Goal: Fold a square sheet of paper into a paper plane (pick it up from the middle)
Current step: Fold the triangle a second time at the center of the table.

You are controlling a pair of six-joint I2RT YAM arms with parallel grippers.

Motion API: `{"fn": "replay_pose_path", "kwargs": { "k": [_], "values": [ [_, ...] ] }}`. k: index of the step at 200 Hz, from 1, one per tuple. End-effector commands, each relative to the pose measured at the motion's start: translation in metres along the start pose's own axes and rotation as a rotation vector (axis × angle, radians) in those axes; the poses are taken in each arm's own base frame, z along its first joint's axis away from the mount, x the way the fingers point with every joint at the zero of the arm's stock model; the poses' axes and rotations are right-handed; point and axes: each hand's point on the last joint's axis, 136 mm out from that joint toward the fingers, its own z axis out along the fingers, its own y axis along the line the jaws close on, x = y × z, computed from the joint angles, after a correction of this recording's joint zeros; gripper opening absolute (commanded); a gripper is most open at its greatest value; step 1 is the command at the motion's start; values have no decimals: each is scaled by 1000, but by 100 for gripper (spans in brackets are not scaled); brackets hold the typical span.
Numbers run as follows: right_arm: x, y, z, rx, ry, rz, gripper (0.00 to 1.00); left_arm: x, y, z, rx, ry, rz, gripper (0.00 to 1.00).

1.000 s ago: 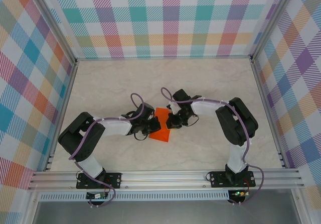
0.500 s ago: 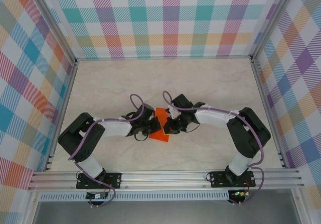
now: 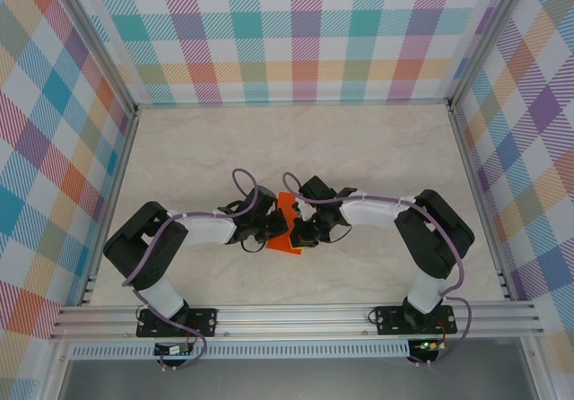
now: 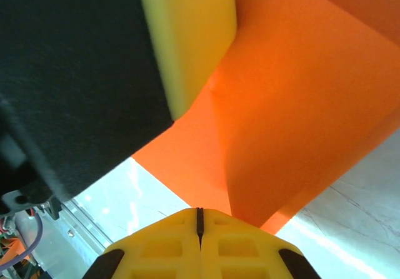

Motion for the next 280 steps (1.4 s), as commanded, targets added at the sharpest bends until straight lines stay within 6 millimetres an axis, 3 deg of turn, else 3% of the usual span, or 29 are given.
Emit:
{"fn": "replay_pose_path", "kwargs": {
  "k": [1, 153, 204, 280],
  "values": [
    [-2, -6, 2, 51, 1, 11, 0, 22, 41, 4, -154, 51, -24, 0],
    [3, -27, 9, 143, 26, 16, 0, 21, 50, 1, -204, 41, -32, 0],
    [-5, 7, -10, 36, -22, -34, 0, 20, 48, 1, -200, 41, -31, 0],
    [1, 9, 6, 71, -6, -18, 0, 21, 48, 1, -195, 41, -35, 0]
  ]
}}
